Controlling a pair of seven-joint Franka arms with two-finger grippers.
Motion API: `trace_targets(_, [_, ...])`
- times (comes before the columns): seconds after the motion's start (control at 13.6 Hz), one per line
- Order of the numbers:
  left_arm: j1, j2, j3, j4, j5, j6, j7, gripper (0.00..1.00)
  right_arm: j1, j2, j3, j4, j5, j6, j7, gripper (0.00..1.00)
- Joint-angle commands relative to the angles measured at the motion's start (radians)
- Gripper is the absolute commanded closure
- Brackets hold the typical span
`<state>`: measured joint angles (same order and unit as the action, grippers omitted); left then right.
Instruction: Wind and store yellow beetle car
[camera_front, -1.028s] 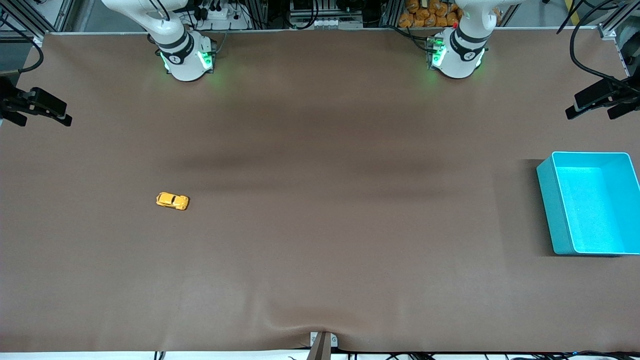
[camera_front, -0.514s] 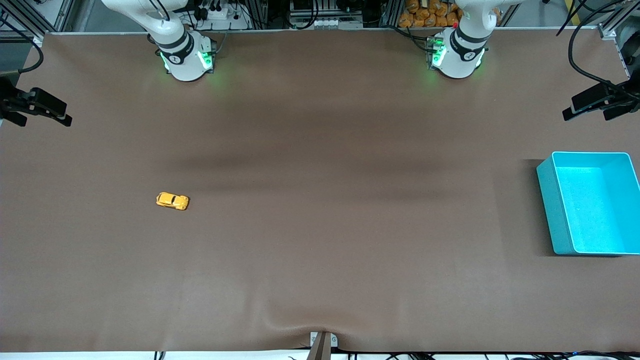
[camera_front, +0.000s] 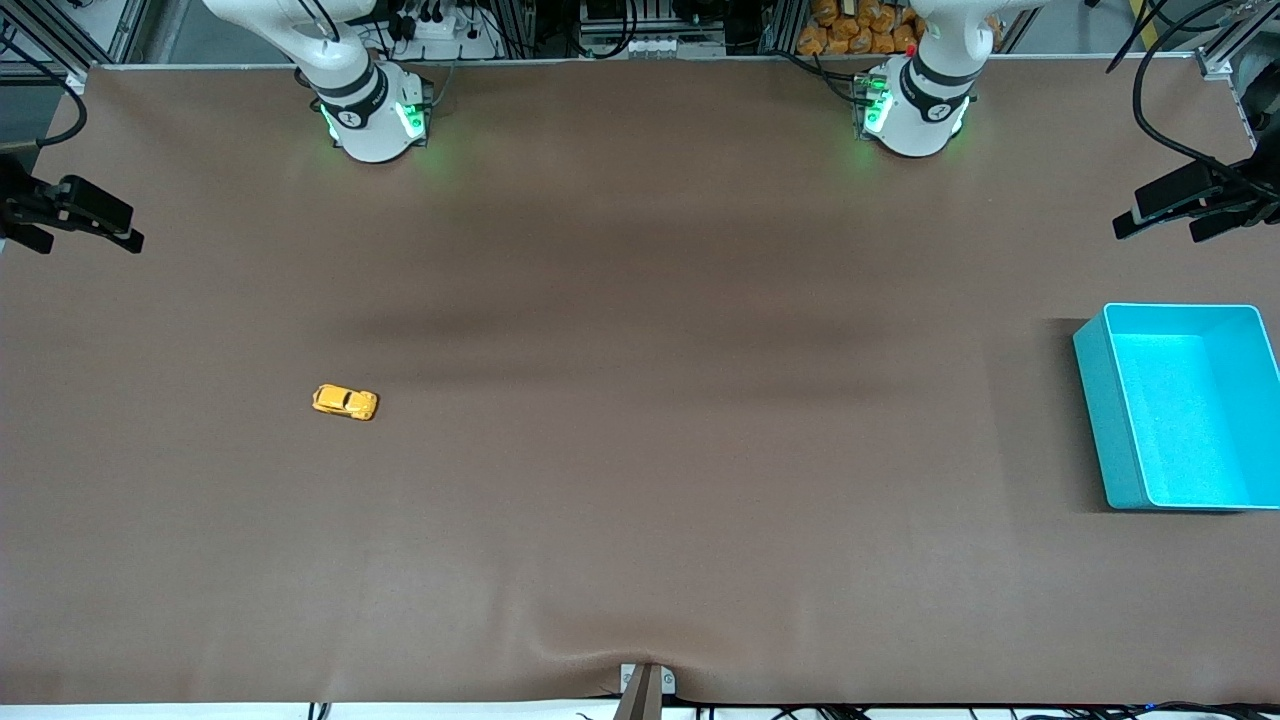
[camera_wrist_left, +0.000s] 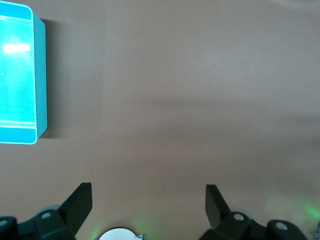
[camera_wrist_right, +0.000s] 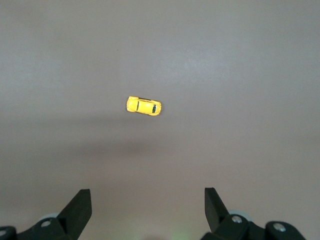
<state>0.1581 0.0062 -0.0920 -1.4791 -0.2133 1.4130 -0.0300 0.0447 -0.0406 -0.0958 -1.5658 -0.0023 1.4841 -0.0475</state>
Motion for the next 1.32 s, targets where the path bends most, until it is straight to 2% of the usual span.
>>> trace_targets(0.0, [0.023, -0.009, -0.003, 0.017, -0.018, -0.015, 0.004, 0.00, -0.009, 0.007, 0.001, 0.013, 0.002, 0.002, -0.025, 0.00])
trace_targets(0.59, [0.047, -0.002, -0.003, 0.013, -0.034, -0.026, 0.005, 0.00, -0.054, 0.034, -0.002, 0.013, 0.024, 0.022, -0.111, 0.00])
trace_targets(0.66, [0.046, -0.003, -0.003, 0.014, -0.032, -0.026, 0.007, 0.00, -0.055, 0.034, -0.001, 0.012, 0.024, 0.018, -0.136, 0.00])
trace_targets(0.81, [0.046, -0.003, -0.003, 0.016, -0.032, -0.026, 0.005, 0.00, -0.052, 0.033, -0.001, 0.012, 0.024, 0.022, -0.317, 0.00])
trace_targets(0.95, [0.046, -0.003, -0.003, 0.017, -0.029, -0.026, 0.005, 0.00, -0.042, 0.047, 0.001, 0.003, 0.022, 0.028, -0.357, 0.00])
trace_targets(1.1, [0.047, -0.002, -0.002, 0.016, -0.009, -0.026, 0.027, 0.00, -0.013, 0.070, 0.004, -0.029, 0.022, 0.063, -0.411, 0.00])
trace_targets(1.25, [0.040, -0.005, -0.009, 0.014, 0.057, -0.025, 0.100, 0.00, 0.014, 0.073, 0.004, -0.118, 0.021, 0.167, -0.495, 0.00])
